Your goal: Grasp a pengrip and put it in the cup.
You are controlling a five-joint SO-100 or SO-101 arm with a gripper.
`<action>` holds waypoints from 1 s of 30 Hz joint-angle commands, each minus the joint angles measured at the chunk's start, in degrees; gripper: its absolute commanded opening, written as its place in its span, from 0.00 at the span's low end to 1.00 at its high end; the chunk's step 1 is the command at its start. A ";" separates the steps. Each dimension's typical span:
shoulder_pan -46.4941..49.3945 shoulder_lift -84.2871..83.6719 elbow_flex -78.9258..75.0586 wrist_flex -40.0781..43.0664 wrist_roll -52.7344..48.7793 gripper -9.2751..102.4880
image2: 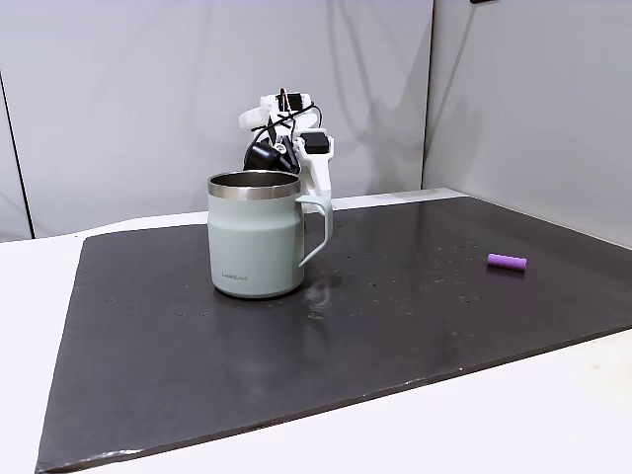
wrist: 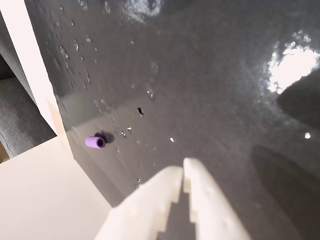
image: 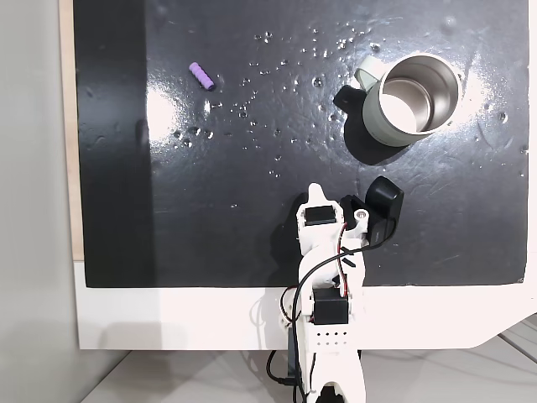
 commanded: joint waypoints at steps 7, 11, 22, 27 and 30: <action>-1.14 0.62 -0.26 -1.49 -0.79 0.08; -1.14 0.62 -0.26 -1.49 -1.05 0.08; -9.14 -3.25 -19.60 4.13 -9.05 0.08; -11.78 -25.84 -41.92 8.53 -16.00 0.08; -11.78 -37.27 -54.14 10.28 -25.58 0.08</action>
